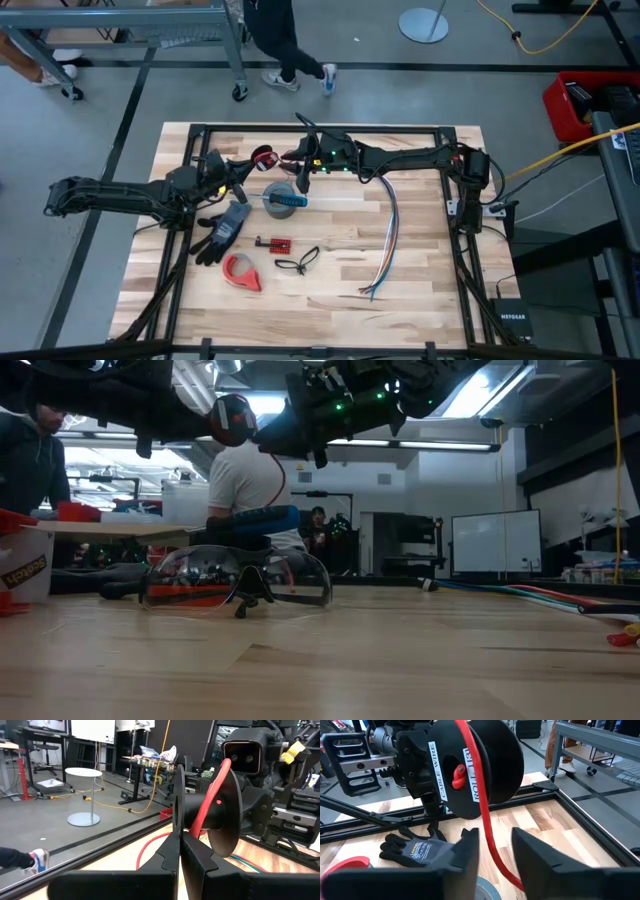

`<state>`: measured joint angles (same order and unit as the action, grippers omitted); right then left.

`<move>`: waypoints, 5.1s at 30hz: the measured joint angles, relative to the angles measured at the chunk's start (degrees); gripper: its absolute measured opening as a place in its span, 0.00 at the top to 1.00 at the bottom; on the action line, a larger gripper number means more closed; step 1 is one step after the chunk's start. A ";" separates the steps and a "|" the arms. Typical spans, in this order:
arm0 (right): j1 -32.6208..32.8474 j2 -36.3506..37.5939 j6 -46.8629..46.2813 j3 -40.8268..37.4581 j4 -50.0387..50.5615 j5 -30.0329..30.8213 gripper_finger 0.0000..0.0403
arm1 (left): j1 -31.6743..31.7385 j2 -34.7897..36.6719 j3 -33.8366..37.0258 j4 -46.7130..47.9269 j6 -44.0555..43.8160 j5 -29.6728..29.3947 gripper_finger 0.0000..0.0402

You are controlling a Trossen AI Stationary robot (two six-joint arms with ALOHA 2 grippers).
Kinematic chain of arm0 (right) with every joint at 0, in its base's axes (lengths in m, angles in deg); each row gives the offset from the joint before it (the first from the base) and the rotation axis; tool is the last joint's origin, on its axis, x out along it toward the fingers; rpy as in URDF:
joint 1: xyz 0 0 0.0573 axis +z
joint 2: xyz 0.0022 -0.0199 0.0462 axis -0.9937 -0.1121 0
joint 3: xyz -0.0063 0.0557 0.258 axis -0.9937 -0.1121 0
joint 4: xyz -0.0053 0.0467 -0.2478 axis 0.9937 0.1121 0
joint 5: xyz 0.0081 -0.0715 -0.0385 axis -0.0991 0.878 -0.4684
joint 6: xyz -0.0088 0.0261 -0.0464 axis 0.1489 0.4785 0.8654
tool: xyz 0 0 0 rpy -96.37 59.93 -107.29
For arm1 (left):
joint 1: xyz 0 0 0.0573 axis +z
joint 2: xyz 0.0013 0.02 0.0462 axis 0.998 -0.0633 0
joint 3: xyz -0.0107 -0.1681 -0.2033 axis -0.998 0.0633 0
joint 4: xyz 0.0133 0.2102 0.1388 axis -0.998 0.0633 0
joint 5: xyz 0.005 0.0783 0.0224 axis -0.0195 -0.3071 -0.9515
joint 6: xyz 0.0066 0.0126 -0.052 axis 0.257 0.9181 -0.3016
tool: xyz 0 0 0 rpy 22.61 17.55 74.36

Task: Coil cords
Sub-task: Uncoil the red wire from the black spool, then coil the red wire into the black spool

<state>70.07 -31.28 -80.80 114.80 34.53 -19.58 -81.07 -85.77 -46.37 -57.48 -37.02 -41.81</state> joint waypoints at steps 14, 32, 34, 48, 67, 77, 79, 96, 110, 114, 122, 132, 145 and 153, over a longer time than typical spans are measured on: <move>0.56 0.04 -3.78 0.00 -4.24 -9.17 0.96 | 0.07 0.02 0.00 0.03 0.61 -3.55 1.00; 7.07 0.07 -0.68 0.00 12.53 0.88 0.98 | -0.60 0.36 0.00 -6.21 3.43 -5.92 1.00; 6.59 0.07 -0.21 0.00 16.32 5.28 0.98 | -1.20 0.71 0.00 -6.01 3.64 -5.90 1.00; -2.50 0.11 -0.83 0.00 18.60 8.57 0.98 | -6.10 3.17 0.00 5.59 -1.13 -5.85 1.00; -1.44 0.21 -9.91 0.02 -2.12 -14.62 0.98 | -3.77 3.04 0.00 22.09 -6.48 -18.03 1.00; 3.84 0.22 -10.88 0.02 3.29 -18.62 0.98 | 1.55 3.02 0.00 19.84 -5.09 -20.88 1.00; 4.55 0.22 -10.83 0.02 5.13 -18.43 0.98 | 2.58 3.03 0.00 17.47 -3.58 -21.16 1.00; 5.09 0.22 -2.85 0.02 24.00 3.87 0.98 | 5.29 3.04 0.00 -6.68 10.95 -16.01 1.00; -0.32 0.22 -0.17 0.02 31.80 16.70 0.98 | 5.18 3.04 0.00 -6.63 7.43 -6.24 1.00; -1.93 0.22 -0.13 0.02 31.85 17.45 0.97 | 5.18 3.04 0.02 -5.54 4.87 -3.13 1.00; -4.69 0.22 -0.26 0.02 31.82 17.44 0.95 | 5.18 3.06 0.00 -1.78 1.49 0.83 1.00; -4.50 0.22 -0.24 0.02 32.28 17.42 0.62 | 5.18 3.06 0.00 -1.31 2.23 0.83 1.00; -4.55 0.52 -0.90 0.02 55.01 17.47 0.40 | 5.18 3.04 0.00 1.53 3.47 0.83 1.00; -4.52 9.91 -0.65 0.02 50.83 17.38 0.41 | 5.18 3.02 0.00 2.04 3.47 1.28 1.00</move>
<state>65.54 -21.37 -81.45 114.82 85.37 -2.20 -75.89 -82.75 -46.37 -55.44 -33.55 -40.53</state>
